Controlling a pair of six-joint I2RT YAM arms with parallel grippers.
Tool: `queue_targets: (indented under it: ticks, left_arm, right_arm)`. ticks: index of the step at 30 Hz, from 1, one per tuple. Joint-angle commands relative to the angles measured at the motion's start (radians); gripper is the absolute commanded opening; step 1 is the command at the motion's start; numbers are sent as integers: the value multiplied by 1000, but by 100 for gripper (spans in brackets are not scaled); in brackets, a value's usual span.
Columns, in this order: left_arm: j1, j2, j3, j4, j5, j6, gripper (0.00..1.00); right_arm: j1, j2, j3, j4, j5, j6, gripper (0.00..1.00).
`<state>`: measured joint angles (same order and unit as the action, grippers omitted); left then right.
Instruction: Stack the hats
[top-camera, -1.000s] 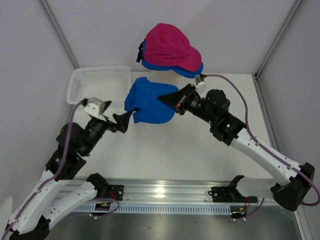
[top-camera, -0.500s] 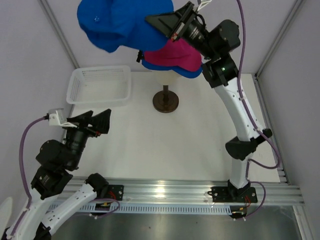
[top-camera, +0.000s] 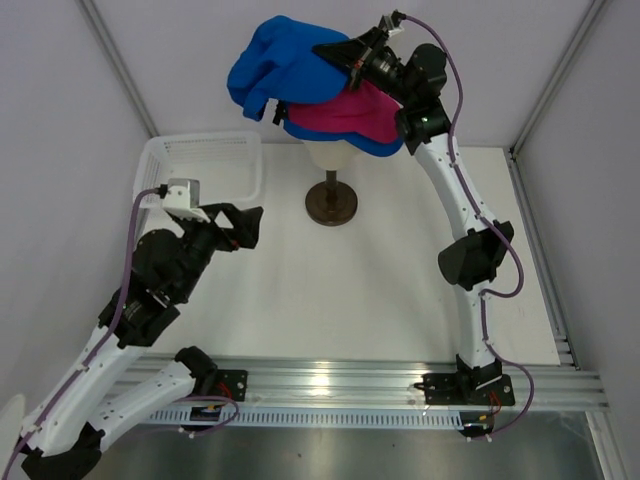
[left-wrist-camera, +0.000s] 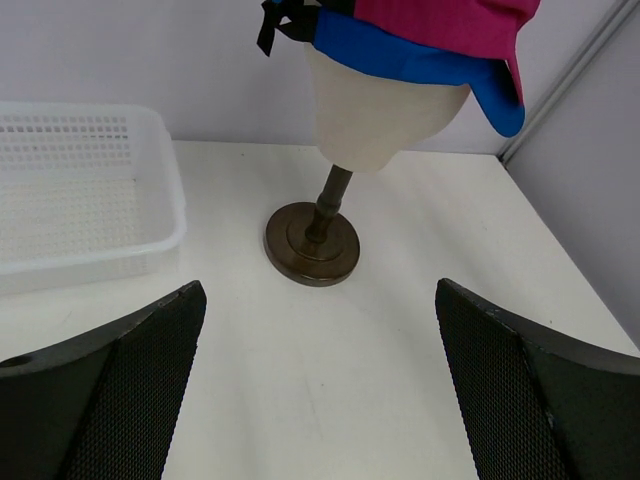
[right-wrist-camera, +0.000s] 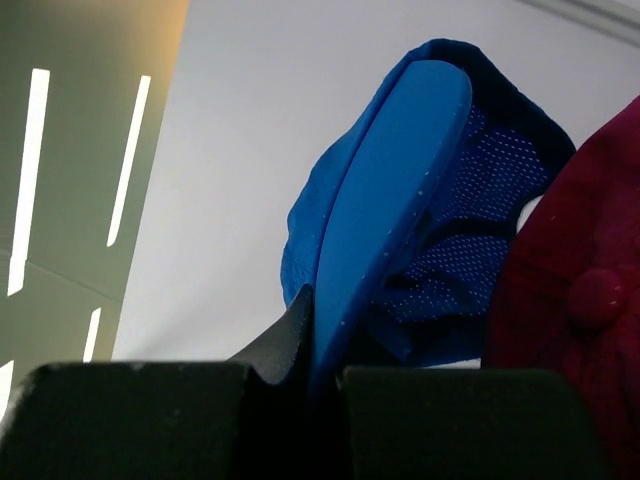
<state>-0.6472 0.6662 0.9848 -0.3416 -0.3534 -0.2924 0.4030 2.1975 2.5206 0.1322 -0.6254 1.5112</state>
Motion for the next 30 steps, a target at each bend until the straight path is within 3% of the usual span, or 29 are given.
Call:
queue_targets:
  ticks: [1,11,23,30]
  left_arm:
    - [4,45,41,56,56,30,100]
    - [9,133,94,56,111,9,99]
    - [9,184,132,64,146,-11,99]
    - [9,199,133,58,149,-19,99]
  right_arm:
    - [-13,-77,-12,124,-88,86,0]
    - [-110,-223,-269,248,-103,122,0]
    - [-205,-200,-253,279,-169,158,0]
    - [-269,-251,-416,374,-211,195,0]
